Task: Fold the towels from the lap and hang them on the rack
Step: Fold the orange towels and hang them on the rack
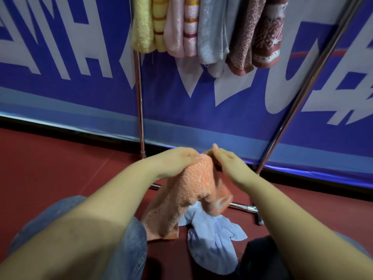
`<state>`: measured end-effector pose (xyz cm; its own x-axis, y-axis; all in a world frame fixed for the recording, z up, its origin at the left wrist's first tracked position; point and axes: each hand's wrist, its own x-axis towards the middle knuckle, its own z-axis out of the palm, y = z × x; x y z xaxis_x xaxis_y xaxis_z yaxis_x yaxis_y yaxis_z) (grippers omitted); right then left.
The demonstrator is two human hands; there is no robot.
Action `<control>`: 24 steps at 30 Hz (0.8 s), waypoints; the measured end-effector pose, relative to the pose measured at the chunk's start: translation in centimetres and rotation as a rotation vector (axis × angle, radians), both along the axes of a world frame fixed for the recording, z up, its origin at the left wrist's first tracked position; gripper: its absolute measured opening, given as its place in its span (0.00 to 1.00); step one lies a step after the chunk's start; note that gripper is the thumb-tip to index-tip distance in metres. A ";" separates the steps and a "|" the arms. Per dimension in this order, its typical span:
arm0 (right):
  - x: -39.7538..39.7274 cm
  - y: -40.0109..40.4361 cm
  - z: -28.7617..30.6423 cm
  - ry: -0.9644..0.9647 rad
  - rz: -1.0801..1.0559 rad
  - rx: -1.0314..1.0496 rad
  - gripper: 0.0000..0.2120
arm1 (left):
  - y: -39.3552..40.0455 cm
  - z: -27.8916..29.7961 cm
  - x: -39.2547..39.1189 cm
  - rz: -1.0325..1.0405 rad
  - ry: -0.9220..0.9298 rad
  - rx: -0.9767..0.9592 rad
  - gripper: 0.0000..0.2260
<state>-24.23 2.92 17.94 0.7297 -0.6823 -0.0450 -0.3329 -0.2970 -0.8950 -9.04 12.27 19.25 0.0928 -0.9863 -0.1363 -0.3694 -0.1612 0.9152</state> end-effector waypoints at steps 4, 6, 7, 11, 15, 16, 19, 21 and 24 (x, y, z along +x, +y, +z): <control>1.0 1.6 -0.3 0.000 -0.009 0.006 0.24 | -0.2 -0.2 -0.4 0.012 -0.076 0.014 0.09; 1.2 1.7 -0.3 -0.021 -0.001 -0.005 0.24 | -0.1 -0.1 0.0 0.026 -0.113 0.019 0.10; 1.3 1.8 -0.2 -0.032 -0.002 -0.011 0.23 | -0.1 -0.2 0.2 0.034 -0.123 0.027 0.10; 1.2 1.1 -0.1 -0.048 -0.044 -0.062 0.20 | 0.1 -0.2 1.0 0.033 -0.141 0.090 0.11; -0.4 -1.3 0.1 0.018 -0.131 -0.147 0.19 | 0.7 0.4 2.7 0.049 -0.130 0.105 0.11; -0.8 -1.9 -0.1 0.054 -0.120 -0.148 0.19 | 0.8 0.6 2.9 0.050 -0.106 0.088 0.11; -0.6 -1.8 -0.7 0.107 -0.063 -0.095 0.20 | 0.7 0.5 2.3 0.050 -0.065 0.039 0.09; 0.2 -0.7 -0.7 0.062 -0.021 -0.011 0.21 | 0.3 0.3 1.3 0.047 -0.082 0.010 0.07; 1.0 0.5 -0.8 0.008 0.048 0.089 0.23 | 0.0 0.3 0.6 0.058 -0.080 -0.013 0.07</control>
